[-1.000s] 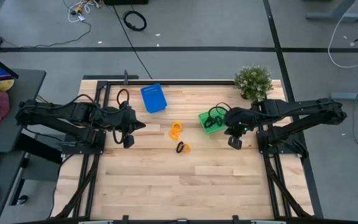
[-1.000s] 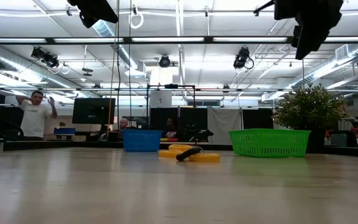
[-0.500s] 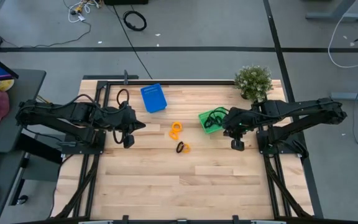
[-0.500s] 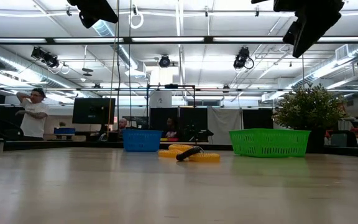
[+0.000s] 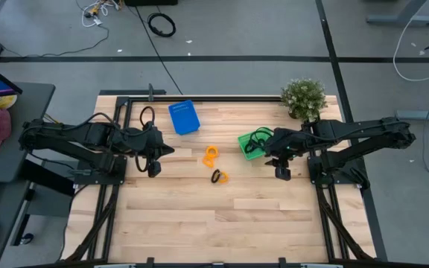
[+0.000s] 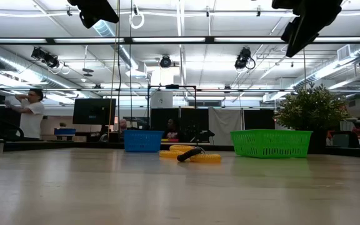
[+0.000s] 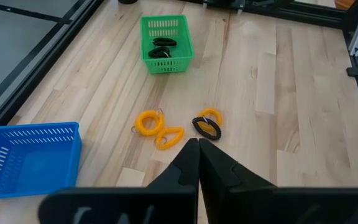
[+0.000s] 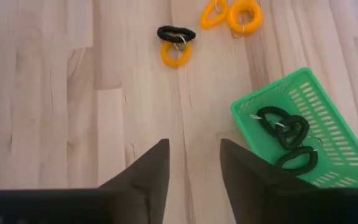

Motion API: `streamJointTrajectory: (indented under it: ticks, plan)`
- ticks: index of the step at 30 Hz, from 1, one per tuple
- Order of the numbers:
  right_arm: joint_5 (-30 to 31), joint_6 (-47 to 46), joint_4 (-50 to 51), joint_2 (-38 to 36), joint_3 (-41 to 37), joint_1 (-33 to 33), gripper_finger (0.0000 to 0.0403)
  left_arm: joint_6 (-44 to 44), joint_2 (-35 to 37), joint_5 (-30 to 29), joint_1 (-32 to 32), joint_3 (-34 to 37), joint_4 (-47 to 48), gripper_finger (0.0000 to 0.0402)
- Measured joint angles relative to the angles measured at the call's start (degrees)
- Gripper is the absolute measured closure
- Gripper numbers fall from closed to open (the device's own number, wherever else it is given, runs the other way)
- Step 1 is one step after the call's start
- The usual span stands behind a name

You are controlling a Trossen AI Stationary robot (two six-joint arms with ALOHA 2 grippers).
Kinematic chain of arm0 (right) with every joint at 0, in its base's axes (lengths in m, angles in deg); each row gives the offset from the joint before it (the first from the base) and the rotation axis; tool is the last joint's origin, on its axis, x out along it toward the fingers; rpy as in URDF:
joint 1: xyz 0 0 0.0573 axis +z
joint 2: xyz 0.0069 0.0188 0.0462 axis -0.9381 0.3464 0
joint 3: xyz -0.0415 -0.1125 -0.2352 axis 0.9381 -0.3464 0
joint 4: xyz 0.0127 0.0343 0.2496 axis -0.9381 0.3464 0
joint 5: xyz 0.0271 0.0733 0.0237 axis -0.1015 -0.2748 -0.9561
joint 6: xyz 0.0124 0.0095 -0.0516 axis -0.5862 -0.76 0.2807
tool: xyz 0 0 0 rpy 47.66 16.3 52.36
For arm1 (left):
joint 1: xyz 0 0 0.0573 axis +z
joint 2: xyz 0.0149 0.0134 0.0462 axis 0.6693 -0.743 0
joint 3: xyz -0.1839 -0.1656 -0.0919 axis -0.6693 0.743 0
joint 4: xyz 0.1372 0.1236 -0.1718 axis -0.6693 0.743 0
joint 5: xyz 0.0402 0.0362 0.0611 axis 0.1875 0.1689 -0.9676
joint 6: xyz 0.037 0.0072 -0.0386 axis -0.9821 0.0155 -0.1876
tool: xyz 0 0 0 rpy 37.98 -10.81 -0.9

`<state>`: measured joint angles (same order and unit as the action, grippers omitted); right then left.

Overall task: Sort spring keychains
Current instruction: Put the black spring keychain into the green bin

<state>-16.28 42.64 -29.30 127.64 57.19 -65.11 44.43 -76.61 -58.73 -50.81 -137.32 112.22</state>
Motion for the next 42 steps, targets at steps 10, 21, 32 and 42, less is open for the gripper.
streamJointTrajectory:
  ticks: [10, 21, 32, 42]
  plan:
    - [0.00, 0.02, -4.50, 0.00, 0.00, 0.00, 0.0248, 0.65, 0.00, 0.94, 0.00, 0.00, -0.67, 0.0397]
    - [-3.91, -3.41, -3.60, -1.01, 0.00, 0.15, 0.0248, -2.29, -10.02, 6.90, 0.00, -0.01, -15.31, 0.0349]
    - [-2.62, -6.20, -2.73, -2.75, 0.00, 0.85, 0.0248, -5.81, -24.43, 14.28, 3.54, 0.00, -21.39, 0.0232]
    - [-2.38, -7.50, -2.99, -2.73, 0.00, 0.87, 0.0248, -11.37, -36.18, 22.99, 4.88, -0.02, -28.14, 0.0188]
